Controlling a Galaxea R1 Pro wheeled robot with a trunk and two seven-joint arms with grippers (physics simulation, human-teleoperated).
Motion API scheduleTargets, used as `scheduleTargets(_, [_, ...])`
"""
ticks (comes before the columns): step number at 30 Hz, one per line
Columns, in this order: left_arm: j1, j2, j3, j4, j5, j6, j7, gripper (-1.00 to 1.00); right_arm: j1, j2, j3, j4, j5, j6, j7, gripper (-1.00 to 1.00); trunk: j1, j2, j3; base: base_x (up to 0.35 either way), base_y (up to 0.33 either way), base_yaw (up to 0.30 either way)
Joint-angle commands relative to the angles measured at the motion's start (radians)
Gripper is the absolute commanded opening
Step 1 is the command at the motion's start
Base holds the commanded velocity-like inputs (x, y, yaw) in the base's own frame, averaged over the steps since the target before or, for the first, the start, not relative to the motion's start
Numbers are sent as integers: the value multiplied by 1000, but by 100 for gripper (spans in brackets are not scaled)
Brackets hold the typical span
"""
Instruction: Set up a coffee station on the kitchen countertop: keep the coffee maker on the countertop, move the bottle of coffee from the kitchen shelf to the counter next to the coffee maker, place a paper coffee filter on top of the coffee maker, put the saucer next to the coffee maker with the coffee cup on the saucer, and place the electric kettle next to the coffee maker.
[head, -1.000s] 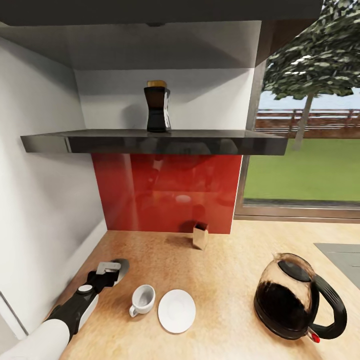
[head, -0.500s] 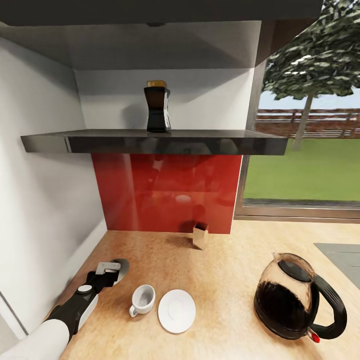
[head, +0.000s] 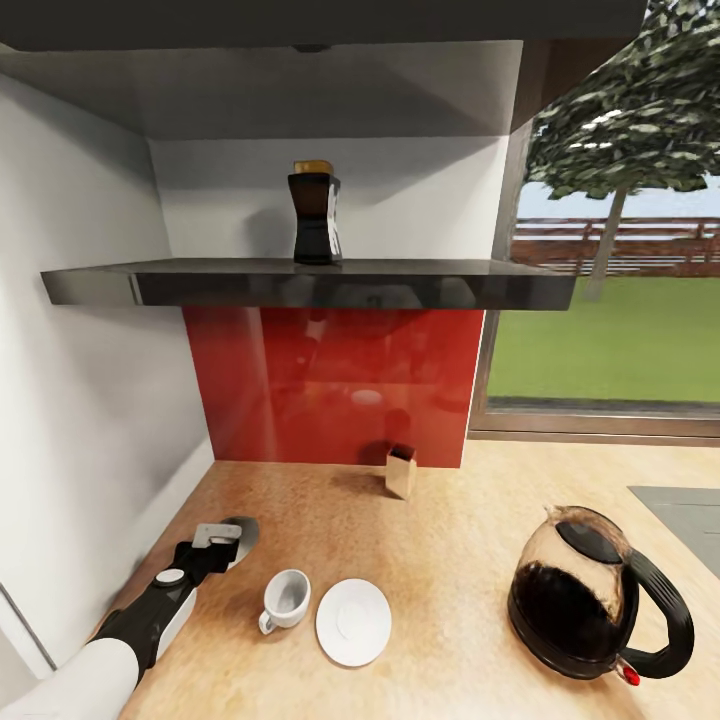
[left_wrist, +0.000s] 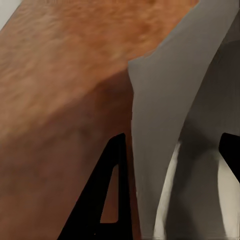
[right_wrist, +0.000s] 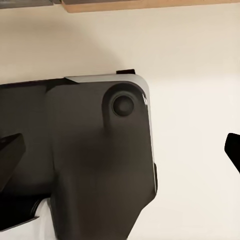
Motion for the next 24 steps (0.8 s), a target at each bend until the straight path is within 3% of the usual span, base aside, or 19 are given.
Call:
scheduleTargets(1, [-1,0,-5,-3,-3,0,1,-100,-1,1,-5,1,0,-4,1,100,0,-1,0,0,0,0])
scheduleTargets(7, [-17,1,0,-21,4,50,-6,-100,-1,1,-5,1,0,-4,1,100,0,-1,0,0,0,0])
scheduleTargets(9, [-33,-4,1,-78,8,96,-8,-100,0,1,-5,1,0,-4,2,100,0,-1,0,0,0,0])
scheduleTargets(11, [-45,-6,4,-195,11,176,-17,-100,0,1,-7,1,0,-4,2,100,0,-1,0,0,0,0])
scheduleTargets(14, [-41,-6,8,-281,13,219,-70,-100,-1,2,-7,1,-1,-4,1,100,0,-1,0,0,0,0])
scheduleTargets(16, [-38,-4,12,-327,13,235,-137,-100,0,3,-7,1,-1,-4,0,100,0,-1,0,0,0,0])
scheduleTargets(20, [-33,1,13,-361,13,244,-245,-100,-1,4,-7,1,-1,-4,0,100,0,-1,0,0,0,0])
scheduleTargets(24, [-32,8,24,-369,19,245,-280,-100,0,6,-7,1,-1,-5,-1,100,0,-1,0,0,0,0])
